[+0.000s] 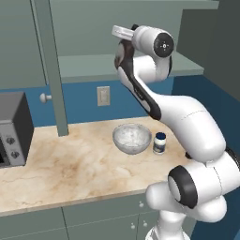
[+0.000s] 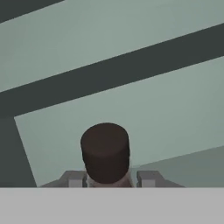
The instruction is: There are various items on the counter. Only move the condiments/shakers into the cabinet.
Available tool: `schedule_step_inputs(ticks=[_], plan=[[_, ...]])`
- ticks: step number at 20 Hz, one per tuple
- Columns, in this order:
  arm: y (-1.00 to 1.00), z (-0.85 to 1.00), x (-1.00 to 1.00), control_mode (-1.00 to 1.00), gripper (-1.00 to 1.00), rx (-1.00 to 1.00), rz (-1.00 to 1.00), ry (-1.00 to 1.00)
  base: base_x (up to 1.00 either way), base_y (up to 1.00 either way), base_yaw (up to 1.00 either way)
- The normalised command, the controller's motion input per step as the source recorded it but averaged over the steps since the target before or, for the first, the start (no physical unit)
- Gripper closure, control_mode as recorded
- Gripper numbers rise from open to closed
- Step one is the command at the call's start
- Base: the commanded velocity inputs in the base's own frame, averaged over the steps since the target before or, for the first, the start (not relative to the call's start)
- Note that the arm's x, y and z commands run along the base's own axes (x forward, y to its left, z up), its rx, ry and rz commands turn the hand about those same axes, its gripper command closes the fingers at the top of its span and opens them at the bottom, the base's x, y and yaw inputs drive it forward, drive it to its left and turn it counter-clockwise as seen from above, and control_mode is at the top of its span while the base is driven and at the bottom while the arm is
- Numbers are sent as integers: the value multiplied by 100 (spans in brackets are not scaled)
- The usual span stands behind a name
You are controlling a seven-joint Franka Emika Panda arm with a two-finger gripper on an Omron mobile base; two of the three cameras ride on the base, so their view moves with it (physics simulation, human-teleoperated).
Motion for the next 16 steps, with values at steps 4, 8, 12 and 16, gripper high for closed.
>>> schedule_step_inputs(ticks=[4,8,12,16], plan=[[13,-19,74,-100,100,-6,0,0,0,0,0],[9,-19,74,-100,100,-6,0,0,0,0,0],[13,-39,53,-100,100,-12,0,1,0,0,0],[18,-51,33,-100,100,-13,0,6,0,0,0]])
